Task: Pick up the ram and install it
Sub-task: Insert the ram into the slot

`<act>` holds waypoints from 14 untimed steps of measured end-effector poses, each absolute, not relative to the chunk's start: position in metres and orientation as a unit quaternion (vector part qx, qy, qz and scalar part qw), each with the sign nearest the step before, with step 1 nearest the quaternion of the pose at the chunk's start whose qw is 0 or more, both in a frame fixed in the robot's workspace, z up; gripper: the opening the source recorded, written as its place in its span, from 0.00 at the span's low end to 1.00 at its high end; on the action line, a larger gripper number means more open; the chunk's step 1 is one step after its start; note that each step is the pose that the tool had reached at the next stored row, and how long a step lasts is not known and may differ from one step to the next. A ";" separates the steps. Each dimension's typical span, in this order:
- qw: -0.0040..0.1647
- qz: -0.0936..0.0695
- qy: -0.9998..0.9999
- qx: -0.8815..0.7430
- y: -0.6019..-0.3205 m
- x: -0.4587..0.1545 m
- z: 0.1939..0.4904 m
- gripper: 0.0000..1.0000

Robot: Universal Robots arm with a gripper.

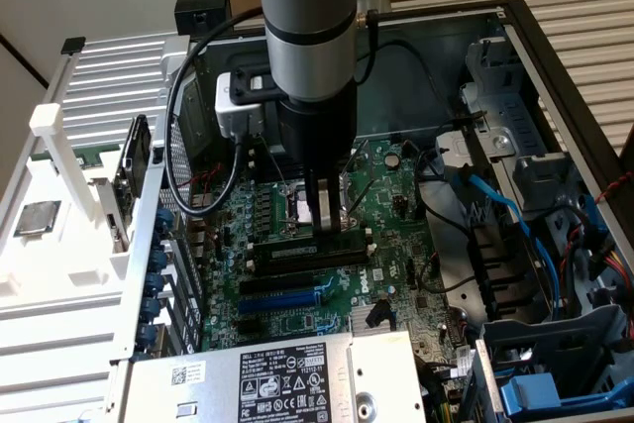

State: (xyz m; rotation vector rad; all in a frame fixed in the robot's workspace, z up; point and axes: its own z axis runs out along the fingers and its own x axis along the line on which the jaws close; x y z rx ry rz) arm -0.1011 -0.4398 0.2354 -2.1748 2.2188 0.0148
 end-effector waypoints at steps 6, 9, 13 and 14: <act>0.017 0.005 0.714 -0.700 -0.440 -0.100 0.235 0.12; 0.016 0.006 0.714 -0.700 -0.440 -0.100 0.235 0.12; 0.017 0.007 0.715 -0.699 -0.440 -0.100 0.235 0.12; 0.017 0.007 0.715 -0.699 -0.440 -0.100 0.235 0.12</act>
